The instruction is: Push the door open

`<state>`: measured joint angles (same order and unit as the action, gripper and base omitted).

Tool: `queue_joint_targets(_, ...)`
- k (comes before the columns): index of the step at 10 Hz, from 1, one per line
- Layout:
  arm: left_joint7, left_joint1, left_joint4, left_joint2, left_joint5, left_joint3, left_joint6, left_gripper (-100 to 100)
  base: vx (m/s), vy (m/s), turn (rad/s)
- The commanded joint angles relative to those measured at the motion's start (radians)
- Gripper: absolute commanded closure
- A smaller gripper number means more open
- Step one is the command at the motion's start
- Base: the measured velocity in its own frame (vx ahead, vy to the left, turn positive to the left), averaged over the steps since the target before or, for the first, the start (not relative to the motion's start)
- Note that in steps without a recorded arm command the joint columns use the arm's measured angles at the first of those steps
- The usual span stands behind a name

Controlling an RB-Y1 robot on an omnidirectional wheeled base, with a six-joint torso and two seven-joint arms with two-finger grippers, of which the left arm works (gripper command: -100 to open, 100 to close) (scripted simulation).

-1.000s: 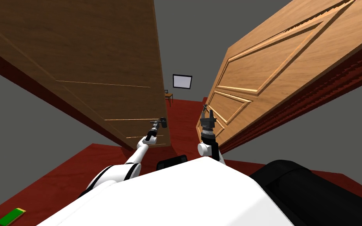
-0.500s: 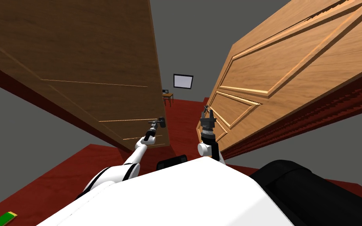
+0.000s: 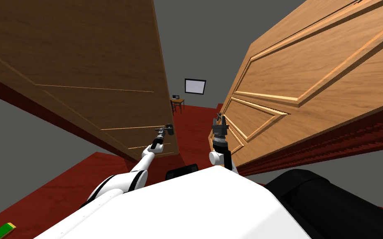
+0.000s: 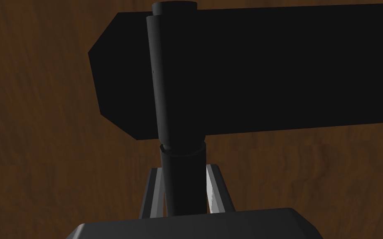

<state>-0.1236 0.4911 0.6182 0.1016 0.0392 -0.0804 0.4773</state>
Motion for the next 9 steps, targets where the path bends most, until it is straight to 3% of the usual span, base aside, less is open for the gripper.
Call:
queue_joint_targets(1,-0.003,-0.013,0.034,0.013,0.0,-0.003,-0.013,100,0.049,-0.025,-0.005)
queue_joint_targets(4,0.01,-0.018,0.032,0.028,-0.014,-0.042,-0.015,100,0.135,-0.128,0.069)
queue_joint_targets(6,0.01,-0.018,0.021,0.028,-0.014,-0.042,-0.015,100,0.076,-0.071,0.039)
queue_joint_targets(9,0.022,-0.023,0.031,0.042,-0.026,-0.078,-0.016,100,0.127,-0.122,0.065)
